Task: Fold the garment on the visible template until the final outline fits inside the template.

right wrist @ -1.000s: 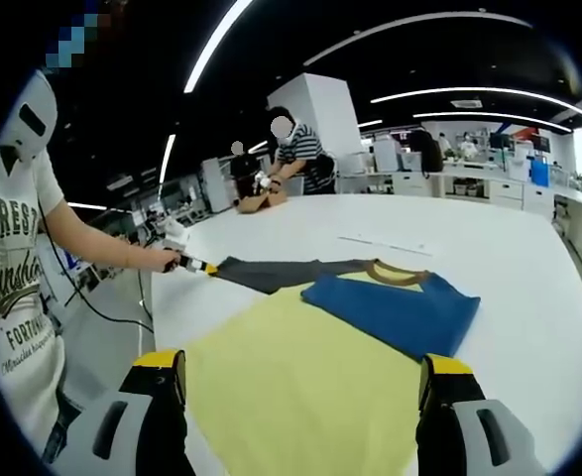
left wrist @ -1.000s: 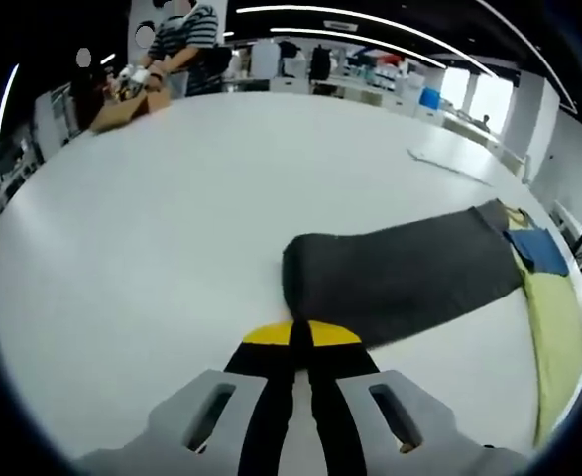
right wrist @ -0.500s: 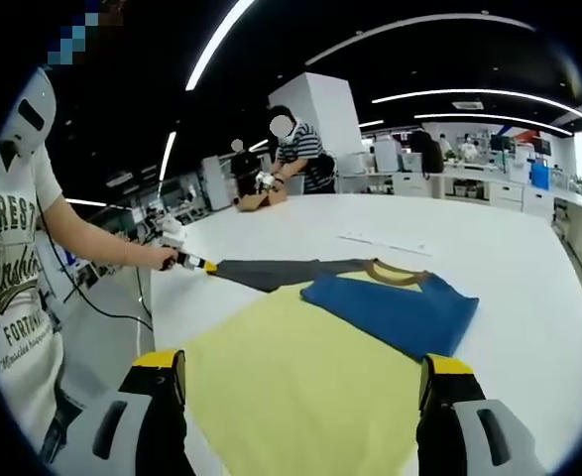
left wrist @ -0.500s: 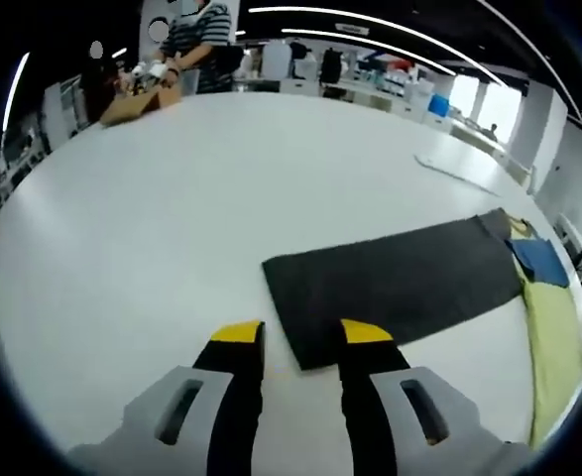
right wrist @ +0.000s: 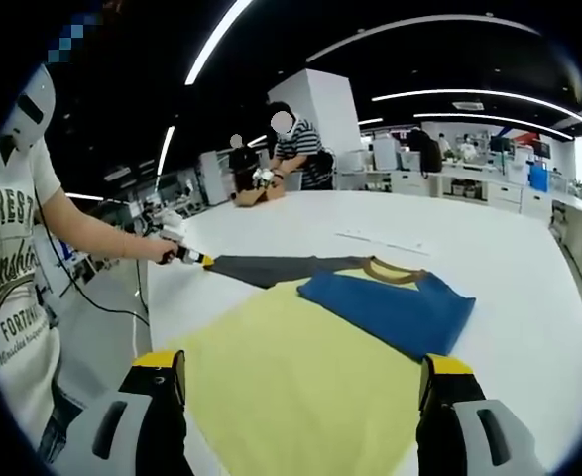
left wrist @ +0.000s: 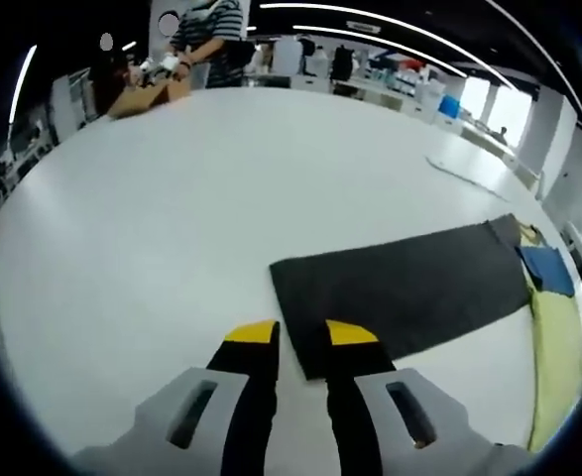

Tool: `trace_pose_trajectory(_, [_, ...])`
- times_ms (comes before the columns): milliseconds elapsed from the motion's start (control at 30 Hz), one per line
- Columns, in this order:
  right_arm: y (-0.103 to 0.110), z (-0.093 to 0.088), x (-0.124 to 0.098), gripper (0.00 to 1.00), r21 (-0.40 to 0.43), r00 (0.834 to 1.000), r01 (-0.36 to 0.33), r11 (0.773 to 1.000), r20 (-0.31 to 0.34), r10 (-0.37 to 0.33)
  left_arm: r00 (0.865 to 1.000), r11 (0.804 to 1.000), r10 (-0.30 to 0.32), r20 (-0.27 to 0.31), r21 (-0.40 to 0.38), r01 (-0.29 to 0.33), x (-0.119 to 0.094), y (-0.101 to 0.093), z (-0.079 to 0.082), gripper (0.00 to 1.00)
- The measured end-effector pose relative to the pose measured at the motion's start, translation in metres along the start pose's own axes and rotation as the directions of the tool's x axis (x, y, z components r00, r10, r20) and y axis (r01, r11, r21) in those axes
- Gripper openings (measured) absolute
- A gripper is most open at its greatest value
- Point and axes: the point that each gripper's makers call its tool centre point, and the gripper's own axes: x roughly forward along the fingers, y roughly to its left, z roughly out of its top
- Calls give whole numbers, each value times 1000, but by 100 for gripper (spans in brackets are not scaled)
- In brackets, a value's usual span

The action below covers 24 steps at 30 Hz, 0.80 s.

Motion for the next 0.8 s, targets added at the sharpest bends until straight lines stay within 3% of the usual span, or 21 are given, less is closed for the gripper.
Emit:
trace_pose_trajectory(100, [0, 0, -1, 98, 2, 1000, 4, 1000, 4, -4, 1000, 999, 11, 6, -30, -11, -1, 1, 0, 11])
trace_pose_trajectory(200, [-2, 0, -1, 97, -1, 1000, 13, 1000, 1, -13, 1000, 1000, 29, 2, 9, -29, -2, 2, -1, 7])
trace_pose_trajectory(400, [-4, 1, -3, 97, -8, 1000, 28, 1000, 2, -28, 999, 998, 43, -1, -49, -43, -2, 1, -3, 4])
trace_pose_trajectory(500, [-5, 2, -3, 96, -9, 999, 33, 999, 4, -33, 1000, 993, 27, -3, -117, -28, -1, -3, -5, 0])
trace_pose_trajectory(800, [-7, 2, -5, 96, -6, 999, 40, 999, 12, -40, 1000, 993, 12, -19, -118, -14, -4, -3, -10, 0])
